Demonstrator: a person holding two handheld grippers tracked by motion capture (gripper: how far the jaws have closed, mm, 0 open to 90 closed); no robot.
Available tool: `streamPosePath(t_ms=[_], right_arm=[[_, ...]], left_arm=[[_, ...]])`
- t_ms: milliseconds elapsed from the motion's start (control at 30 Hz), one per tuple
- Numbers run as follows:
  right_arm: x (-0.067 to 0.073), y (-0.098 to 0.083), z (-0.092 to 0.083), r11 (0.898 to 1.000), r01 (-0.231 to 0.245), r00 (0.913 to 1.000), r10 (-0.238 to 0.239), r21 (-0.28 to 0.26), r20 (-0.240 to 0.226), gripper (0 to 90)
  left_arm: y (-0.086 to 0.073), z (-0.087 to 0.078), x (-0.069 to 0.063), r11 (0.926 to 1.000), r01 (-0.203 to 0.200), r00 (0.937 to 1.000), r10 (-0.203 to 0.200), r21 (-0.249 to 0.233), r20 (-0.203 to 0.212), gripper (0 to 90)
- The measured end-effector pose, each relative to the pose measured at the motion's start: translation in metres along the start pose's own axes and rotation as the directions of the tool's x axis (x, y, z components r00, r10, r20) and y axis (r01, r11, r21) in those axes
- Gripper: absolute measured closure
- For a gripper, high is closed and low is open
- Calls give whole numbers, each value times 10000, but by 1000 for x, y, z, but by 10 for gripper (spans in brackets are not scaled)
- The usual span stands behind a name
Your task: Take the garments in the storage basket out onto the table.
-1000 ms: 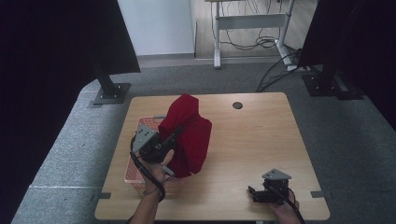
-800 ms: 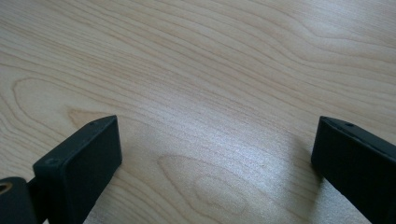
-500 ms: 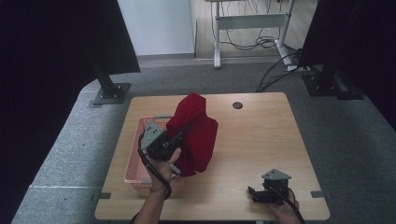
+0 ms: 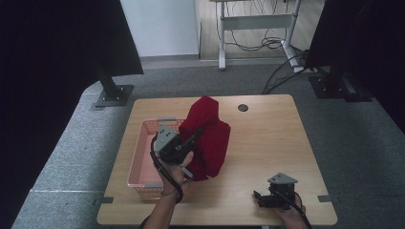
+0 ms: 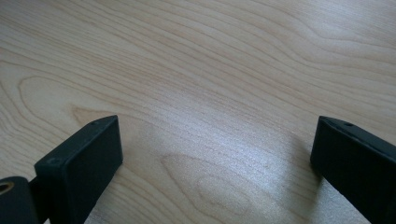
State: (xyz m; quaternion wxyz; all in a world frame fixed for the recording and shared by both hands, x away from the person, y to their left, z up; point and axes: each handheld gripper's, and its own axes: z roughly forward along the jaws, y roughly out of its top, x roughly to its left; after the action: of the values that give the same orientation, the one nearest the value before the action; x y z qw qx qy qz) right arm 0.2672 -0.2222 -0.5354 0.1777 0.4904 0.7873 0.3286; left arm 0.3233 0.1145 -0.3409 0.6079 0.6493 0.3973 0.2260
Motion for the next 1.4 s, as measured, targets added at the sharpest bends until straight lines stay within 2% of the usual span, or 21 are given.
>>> streamPosePath(t_ms=[667,933,1400], right_arm=[[0,0,0,10000,-48,10000,48,-24,-45,20],[0,0,0,10000,-38,10000,38,-20,-37,20],[-1,0,0,10000,-53,10000,52,-32,-56,21]], left_arm=[[-6,17,-4,9994,154,9998,-157,294,89,766],[-8,22,-5,9991,343,9994,-346,263,79,766],[-14,34,-11,9985,389,9991,-394,390,122,767]])
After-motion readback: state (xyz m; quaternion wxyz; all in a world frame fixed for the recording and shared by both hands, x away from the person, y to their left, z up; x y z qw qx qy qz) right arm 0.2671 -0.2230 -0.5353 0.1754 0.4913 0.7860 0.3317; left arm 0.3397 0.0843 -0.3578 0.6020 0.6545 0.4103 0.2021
